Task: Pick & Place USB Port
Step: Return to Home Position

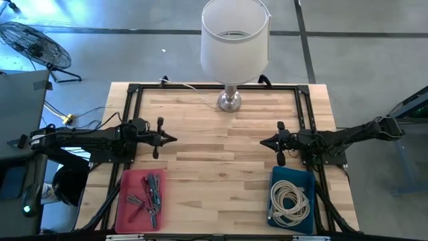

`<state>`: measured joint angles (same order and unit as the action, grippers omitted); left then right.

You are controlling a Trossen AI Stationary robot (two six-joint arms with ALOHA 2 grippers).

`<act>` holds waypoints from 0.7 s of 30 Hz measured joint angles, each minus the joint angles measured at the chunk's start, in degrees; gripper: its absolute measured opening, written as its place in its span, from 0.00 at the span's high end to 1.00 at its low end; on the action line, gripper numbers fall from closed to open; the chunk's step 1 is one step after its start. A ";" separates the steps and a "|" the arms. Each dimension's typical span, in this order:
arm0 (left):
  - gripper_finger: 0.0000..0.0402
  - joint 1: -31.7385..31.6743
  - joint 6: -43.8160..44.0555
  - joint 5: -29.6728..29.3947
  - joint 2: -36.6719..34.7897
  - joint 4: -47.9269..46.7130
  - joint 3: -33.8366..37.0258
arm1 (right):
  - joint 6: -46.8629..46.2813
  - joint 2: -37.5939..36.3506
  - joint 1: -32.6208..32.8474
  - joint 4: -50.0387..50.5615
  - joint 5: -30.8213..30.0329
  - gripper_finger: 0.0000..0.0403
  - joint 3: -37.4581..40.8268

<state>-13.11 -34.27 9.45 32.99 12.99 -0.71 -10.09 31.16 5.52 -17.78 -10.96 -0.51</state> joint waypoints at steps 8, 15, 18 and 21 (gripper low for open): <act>1.00 0.01 0.01 -0.04 -3.10 -1.75 0.00 | 0.00 -3.24 0.11 0.07 0.00 1.00 0.00; 1.00 0.01 0.01 -0.09 -15.59 -8.33 0.00 | 0.02 -9.53 0.11 0.24 0.00 1.00 0.00; 1.00 0.01 0.02 -0.09 -21.03 -9.85 0.00 | 0.02 -12.93 0.11 0.24 0.00 1.00 0.02; 1.00 0.01 0.03 -0.09 -26.29 -10.73 0.00 | 0.02 -16.47 0.11 0.19 -0.01 1.00 0.02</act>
<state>-13.10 -34.25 9.37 6.70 2.26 -0.71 -10.07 14.68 5.63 -17.59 -10.97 -0.49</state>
